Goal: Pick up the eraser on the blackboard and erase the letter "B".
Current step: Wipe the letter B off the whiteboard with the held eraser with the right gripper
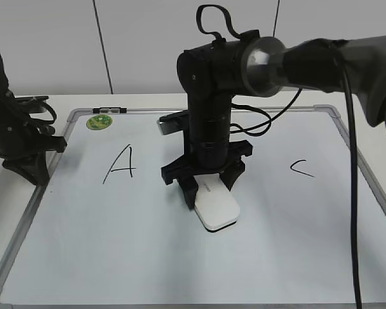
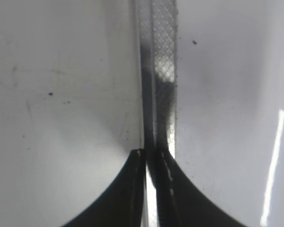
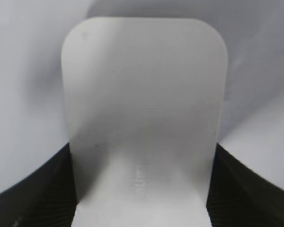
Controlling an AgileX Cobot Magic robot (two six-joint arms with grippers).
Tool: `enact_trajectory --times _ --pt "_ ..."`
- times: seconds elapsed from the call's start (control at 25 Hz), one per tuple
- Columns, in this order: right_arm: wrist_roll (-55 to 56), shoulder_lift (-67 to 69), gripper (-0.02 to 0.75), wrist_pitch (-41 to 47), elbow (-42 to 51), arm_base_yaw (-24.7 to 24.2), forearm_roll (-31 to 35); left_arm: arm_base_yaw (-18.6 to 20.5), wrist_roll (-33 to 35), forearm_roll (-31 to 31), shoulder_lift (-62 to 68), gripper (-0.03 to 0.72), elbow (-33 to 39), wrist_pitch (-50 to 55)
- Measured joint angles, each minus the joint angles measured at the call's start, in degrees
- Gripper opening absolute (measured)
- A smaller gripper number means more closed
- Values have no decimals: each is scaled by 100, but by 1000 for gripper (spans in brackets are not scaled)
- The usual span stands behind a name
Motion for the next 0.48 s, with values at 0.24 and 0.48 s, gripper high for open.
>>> enact_trajectory --times 0.24,0.48 --pt "0 -36 524 -35 111 -368 -51 0 0 14 0 46 0 0" --pt "10 -83 524 -47 205 -795 -197 23 0 18 0 46 0 0"
